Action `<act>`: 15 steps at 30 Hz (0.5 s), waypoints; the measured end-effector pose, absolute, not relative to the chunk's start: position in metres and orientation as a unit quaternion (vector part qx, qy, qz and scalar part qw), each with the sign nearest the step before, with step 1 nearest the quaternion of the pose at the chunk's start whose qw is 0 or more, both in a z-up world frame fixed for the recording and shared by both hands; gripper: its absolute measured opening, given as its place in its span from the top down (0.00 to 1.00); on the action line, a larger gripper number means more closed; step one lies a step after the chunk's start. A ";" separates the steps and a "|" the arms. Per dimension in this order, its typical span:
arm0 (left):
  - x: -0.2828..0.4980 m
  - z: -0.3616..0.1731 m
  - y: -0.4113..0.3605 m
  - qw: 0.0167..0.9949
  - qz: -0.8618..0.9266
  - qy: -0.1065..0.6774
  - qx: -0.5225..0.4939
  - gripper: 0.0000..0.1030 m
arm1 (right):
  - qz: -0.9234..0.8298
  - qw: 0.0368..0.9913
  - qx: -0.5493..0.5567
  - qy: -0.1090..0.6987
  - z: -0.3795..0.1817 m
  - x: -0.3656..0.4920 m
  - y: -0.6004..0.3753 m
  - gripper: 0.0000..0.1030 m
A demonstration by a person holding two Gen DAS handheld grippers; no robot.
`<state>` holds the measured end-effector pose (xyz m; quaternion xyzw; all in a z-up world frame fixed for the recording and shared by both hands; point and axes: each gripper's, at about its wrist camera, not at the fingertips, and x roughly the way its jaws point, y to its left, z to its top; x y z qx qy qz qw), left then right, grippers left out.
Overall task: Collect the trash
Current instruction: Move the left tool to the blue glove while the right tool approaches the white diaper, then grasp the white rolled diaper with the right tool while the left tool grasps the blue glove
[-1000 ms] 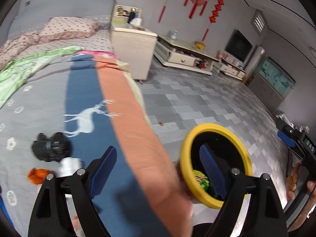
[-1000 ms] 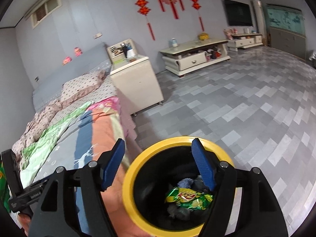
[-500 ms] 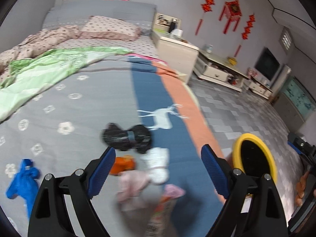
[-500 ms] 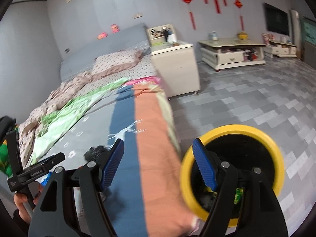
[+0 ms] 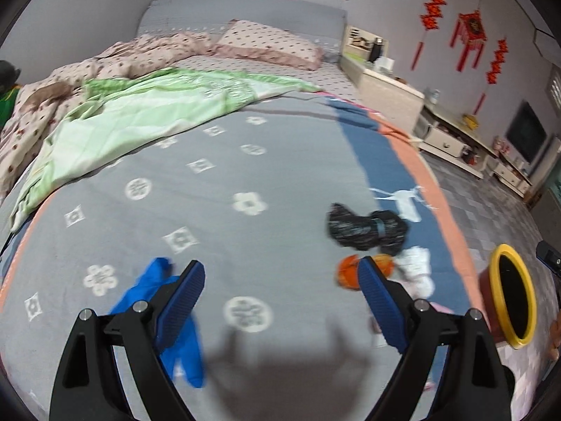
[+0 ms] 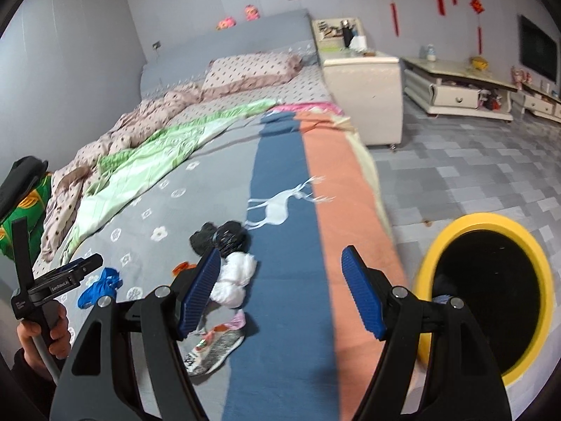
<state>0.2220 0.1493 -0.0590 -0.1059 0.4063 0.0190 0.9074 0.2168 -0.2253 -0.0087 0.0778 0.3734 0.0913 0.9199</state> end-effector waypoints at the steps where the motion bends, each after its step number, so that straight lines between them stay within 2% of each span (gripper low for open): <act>1: 0.221 -0.063 0.156 0.906 0.024 0.408 -0.106 0.17 | 0.097 0.916 0.077 0.381 -0.013 0.222 -0.217 0.34; 10: 0.215 -0.098 0.208 0.892 0.059 0.431 -0.123 0.17 | 0.110 0.893 0.052 0.434 -0.057 0.260 -0.164 0.34; 15: 0.216 -0.114 0.220 0.885 0.062 0.442 -0.134 0.17 | 0.094 0.877 0.027 0.470 -0.086 0.284 -0.145 0.40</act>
